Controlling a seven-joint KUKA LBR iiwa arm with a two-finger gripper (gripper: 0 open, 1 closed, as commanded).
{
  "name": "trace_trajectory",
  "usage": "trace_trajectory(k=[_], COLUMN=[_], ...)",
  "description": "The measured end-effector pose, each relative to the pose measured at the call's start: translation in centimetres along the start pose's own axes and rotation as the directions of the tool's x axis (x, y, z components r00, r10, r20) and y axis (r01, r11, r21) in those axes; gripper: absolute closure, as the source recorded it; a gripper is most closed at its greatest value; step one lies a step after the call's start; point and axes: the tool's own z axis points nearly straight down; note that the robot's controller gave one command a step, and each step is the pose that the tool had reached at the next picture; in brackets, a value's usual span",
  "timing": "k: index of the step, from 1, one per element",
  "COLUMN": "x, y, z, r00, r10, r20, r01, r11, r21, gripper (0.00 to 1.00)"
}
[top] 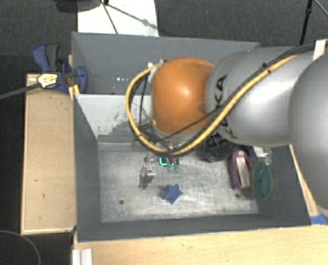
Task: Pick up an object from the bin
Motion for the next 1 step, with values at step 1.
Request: trace_trajectory(k=[1], x=[2.27], y=[-4.1], z=[4.45], r00=[0.994], r10=[-0.109], r20=[0.002], r01=[0.109], r11=[0.994], r21=[0.002], gripper=[0.0])
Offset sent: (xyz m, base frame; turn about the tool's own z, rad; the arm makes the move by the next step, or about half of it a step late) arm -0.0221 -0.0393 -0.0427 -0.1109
